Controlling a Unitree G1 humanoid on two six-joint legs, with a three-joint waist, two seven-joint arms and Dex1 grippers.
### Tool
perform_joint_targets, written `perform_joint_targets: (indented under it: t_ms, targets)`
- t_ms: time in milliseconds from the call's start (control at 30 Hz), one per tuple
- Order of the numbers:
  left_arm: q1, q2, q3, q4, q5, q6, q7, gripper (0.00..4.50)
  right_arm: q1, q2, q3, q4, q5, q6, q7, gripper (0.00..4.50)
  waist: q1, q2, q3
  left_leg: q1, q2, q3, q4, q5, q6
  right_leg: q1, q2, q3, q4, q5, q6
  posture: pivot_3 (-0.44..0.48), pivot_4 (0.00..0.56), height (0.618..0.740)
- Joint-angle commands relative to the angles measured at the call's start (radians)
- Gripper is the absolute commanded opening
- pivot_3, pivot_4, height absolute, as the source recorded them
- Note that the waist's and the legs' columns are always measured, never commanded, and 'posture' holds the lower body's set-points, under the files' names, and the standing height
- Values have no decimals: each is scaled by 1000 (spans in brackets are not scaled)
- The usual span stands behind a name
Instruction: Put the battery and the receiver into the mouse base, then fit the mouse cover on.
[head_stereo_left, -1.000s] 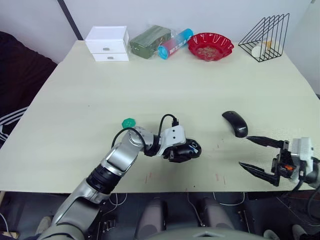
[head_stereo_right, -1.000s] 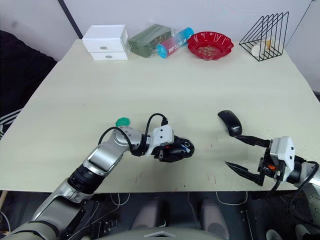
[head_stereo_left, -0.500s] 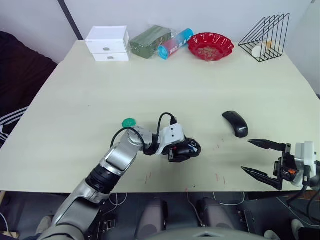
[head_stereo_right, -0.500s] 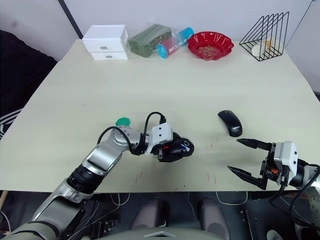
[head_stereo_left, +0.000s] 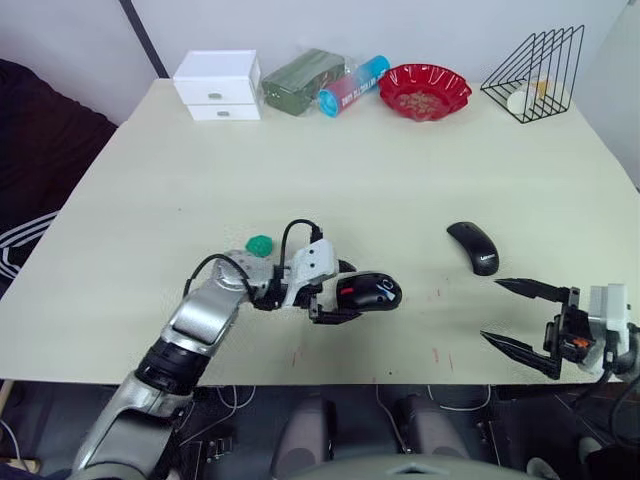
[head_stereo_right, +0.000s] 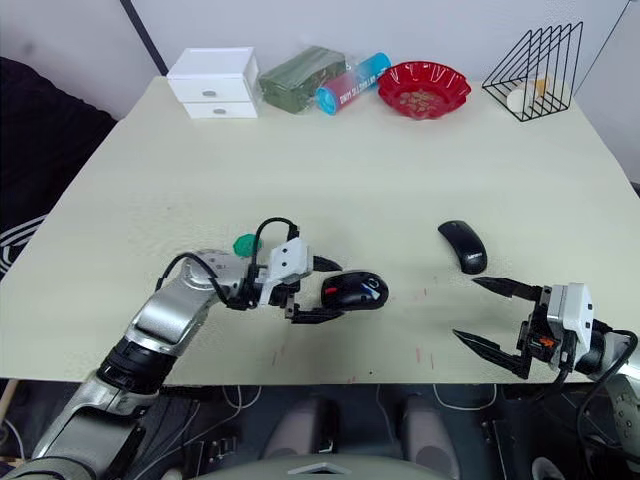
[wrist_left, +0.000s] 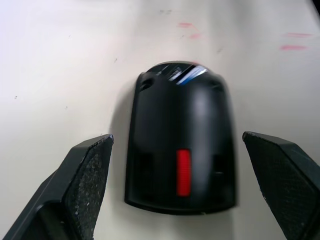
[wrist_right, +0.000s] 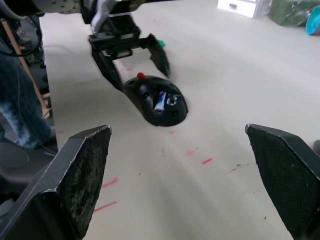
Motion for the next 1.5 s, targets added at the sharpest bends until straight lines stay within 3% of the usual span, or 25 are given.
perform_joint_targets:
  t_ms: [33, 200, 533, 800, 1133, 1500]
  targets:
    - [65, 53, 119, -78, -108, -62, -66, 4404, -26, 32, -16, 17, -13, 19, -104, 4500, -5, 0, 1, 0, 0, 0, 0, 0, 0, 0, 0, 0, 0, 0, 0, 0, 150, 740]
    - [143, 82, 246, -85, -212, -103, -99, 4404, -63, 61, -14, 37, -48, 80, -244, 4500, -4, 1, 2, 0, 1, 1, 0, 0, 0, 0, -1, 0, 0, 0, 0, 0, 150, 740]
    - [200, 175, 378, -87, -344, -148, -236, 4404, -175, 91, 50, -11, -156, 291, -553, 4500, -5, 1, 3, 0, 1, 3, 0, 0, 0, -1, -1, 1, 1, 0, 0, 0, 150, 740]
    - [193, 188, 406, -100, -404, -128, -257, 4404, -251, 64, 92, 18, -230, 398, -630, 4500, -5, 0, 4, -1, 1, 5, 0, 0, 0, -2, -1, 2, 0, 0, 0, 0, 150, 740]
    - [173, 195, 458, -69, -414, -132, -209, 4404, -325, 121, 124, 6, -201, 577, -703, 4500, -8, 0, 4, -2, 1, 7, -1, 0, 0, -5, 0, 5, 1, 0, 0, 0, 150, 740]
    - [220, 213, 489, -118, -443, -90, -200, 4404, -379, 152, 132, 71, -220, 596, -732, 4500, -7, 0, 5, -3, 1, 9, -2, 0, 0, -8, 0, 6, 1, 0, 0, 0, 150, 740]
